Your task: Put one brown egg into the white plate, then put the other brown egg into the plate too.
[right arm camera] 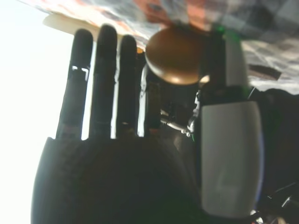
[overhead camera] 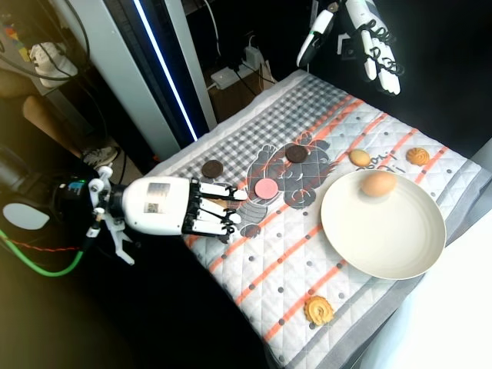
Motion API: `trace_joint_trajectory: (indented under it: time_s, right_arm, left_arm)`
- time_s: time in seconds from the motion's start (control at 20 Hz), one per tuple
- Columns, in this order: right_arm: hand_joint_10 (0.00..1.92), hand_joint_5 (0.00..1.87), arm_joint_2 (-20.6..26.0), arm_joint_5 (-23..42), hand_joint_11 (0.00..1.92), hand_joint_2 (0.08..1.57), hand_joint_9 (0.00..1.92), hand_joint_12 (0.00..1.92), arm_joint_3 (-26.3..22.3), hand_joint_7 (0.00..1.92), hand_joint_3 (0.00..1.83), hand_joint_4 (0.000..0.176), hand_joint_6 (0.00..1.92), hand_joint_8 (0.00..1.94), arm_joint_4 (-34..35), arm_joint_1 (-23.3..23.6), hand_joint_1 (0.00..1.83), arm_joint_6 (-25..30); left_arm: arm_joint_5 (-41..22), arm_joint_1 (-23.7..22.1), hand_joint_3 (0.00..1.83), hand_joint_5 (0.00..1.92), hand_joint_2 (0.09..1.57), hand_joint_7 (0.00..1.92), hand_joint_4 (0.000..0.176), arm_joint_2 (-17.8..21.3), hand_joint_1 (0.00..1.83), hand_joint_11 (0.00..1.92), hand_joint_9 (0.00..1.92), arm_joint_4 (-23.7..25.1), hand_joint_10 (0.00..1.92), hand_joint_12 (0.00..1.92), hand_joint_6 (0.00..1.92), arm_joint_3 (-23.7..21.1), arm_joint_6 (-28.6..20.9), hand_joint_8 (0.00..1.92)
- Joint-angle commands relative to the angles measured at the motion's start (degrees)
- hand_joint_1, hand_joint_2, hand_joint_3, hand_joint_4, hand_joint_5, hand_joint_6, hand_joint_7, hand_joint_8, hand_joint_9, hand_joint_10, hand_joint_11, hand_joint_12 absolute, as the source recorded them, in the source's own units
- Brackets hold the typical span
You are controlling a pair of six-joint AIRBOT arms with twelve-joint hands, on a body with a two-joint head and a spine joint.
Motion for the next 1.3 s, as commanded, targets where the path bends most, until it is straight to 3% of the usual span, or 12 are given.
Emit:
trace_joint_trajectory:
  time_s: [0.0, 0.2, 0.25, 0.3, 0.35, 0.4, 0.5, 0.6, 0.65, 0.75, 0.9, 1.25]
  right_arm:
    - [0.22, 0.66, -0.3, 4.9, 0.36, 1.1, 1.01, 1.23, 0.3, 0.99, 0.0, 0.029, 0.0, 0.98, 1.5, 0.7, 1.35, -0.3]
    - [0.27, 0.73, -0.5, 4.9, 0.42, 1.09, 1.03, 1.17, 0.3, 0.99, 0.0, 0.017, 0.01, 0.99, 0.8, 1.2, 1.35, -0.3]
    - [0.98, 0.8, -0.5, 4.9, 0.49, 1.07, 0.97, 1.16, 0.3, 1.01, 0.02, 0.0, 0.01, 0.87, 0.8, 1.2, 1.46, -0.3]
    - [1.15, 0.84, -0.5, 4.9, 0.54, 1.08, 0.95, 1.16, 0.3, 1.0, 0.0, 0.0, 0.01, 0.87, 0.8, 1.2, 1.48, -0.3]
    - [1.18, 0.83, -0.5, 5.0, 0.62, 1.1, 0.98, 1.2, 0.3, 1.04, 0.0, 0.0, 0.77, 0.88, 0.8, 1.2, 1.4, -0.3]
    - [1.21, 0.85, -0.5, 5.0, 0.7, 1.11, 0.98, 1.24, 0.3, 1.04, 0.0, 0.0, 0.92, 0.89, 0.8, 1.2, 1.38, -0.3]
    - [1.19, 0.89, -0.5, 5.0, 0.74, 1.1, 0.99, 1.25, 0.3, 1.07, 0.0, 0.0, 0.93, 0.82, 0.8, 1.2, 1.38, -0.3]
    - [0.57, 0.87, -0.5, 5.0, 0.64, 1.12, 0.98, 1.2, 0.3, 1.08, 0.0, 0.0, 1.04, 0.93, 0.9, 1.2, 1.24, -0.3]
    - [0.39, 0.77, -0.5, 5.0, 0.49, 1.04, 0.91, 1.08, 0.3, 0.92, 0.0, 0.0, 0.41, 0.45, 1.0, 1.2, 1.16, -0.3]
    - [0.12, 0.61, -0.3, 5.0, 0.29, 0.98, 0.72, 0.92, 0.3, 0.73, 0.0, 0.043, 0.02, 0.05, 1.6, 1.2, 1.03, -0.3]
    - [0.0, 0.43, -0.1, 5.0, 0.13, 0.95, 0.57, 0.97, 0.5, 0.54, 0.0, 0.044, 0.0, 0.0, 2.6, 1.2, 1.0, -0.3]
    - [0.0, 0.23, 1.3, 6.7, 0.05, 0.94, 0.41, 0.98, -1.2, 0.34, 0.0, 0.113, 0.0, 0.0, 2.4, 1.2, 1.0, -0.3]
  left_arm:
    - [-6.7, -0.4, 0.0, 0.0, 0.82, 0.0, 0.176, 0.5, 0.68, 0.0, 0.0, -0.3, 0.0, 0.0, 0.0, 0.3, -0.3, 0.0]
    - [-6.3, -0.4, 0.0, 0.0, 0.81, 0.0, 0.176, 0.4, 0.72, 0.0, 0.0, -0.8, 0.0, 0.0, 0.0, 0.4, -0.3, 0.0]
    - [-6.2, -0.4, 0.0, 0.0, 0.81, 0.0, 0.176, 0.4, 0.72, 0.0, 0.0, -0.9, 0.0, 0.0, 0.0, 0.5, -0.3, 0.0]
    - [-6.2, -0.3, 0.0, 0.0, 0.8, 0.0, 0.176, 0.4, 0.75, 0.0, 0.0, -1.0, 0.0, 0.0, 0.0, 0.5, -0.3, 0.0]
    - [-6.2, -0.2, 0.0, 0.0, 0.81, 0.0, 0.176, 0.4, 0.73, 0.0, 0.0, -1.1, 0.0, 0.0, 0.0, 0.5, -0.3, 0.0]
    - [-6.2, -0.2, 0.0, 0.0, 0.81, 0.0, 0.176, 0.4, 0.74, 0.0, 0.0, -1.2, 0.0, 0.0, 0.0, 0.5, -0.3, 0.0]
    - [-6.2, 0.0, 0.0, 0.0, 0.81, 0.0, 0.176, 0.4, 0.72, 0.0, 0.0, -1.4, 0.0, 0.0, 0.0, 0.5, -0.3, 0.0]
    - [-6.3, 0.3, 0.0, 0.0, 0.81, 0.0, 0.176, 0.4, 0.75, 0.0, 0.0, -1.6, 0.0, 0.0, 0.0, 0.5, -0.3, 0.0]
    - [-6.5, 0.5, 0.0, 0.0, 0.81, 0.0, 0.176, 0.4, 0.74, 0.0, 0.0, -1.7, 0.0, 0.0, 0.0, 0.4, -0.3, 0.0]
    - [-6.7, 0.6, 0.0, 0.0, 0.8, 0.0, 0.176, 0.4, 0.77, 0.0, 0.0, -1.8, 0.0, 0.0, 0.0, 0.4, -0.3, 0.0]
    - [-6.8, 0.7, 0.0, 0.0, 0.8, 0.0, 0.176, 0.4, 0.78, 0.0, 0.0, -1.9, 0.0, 0.0, 0.0, 0.4, -0.3, 0.0]
    - [-7.1, 0.8, 0.0, 0.0, 0.8, 0.0, 0.176, 0.5, 0.8, 0.0, 0.0, -1.9, 0.0, 0.0, 0.0, 0.3, -0.3, 0.0]
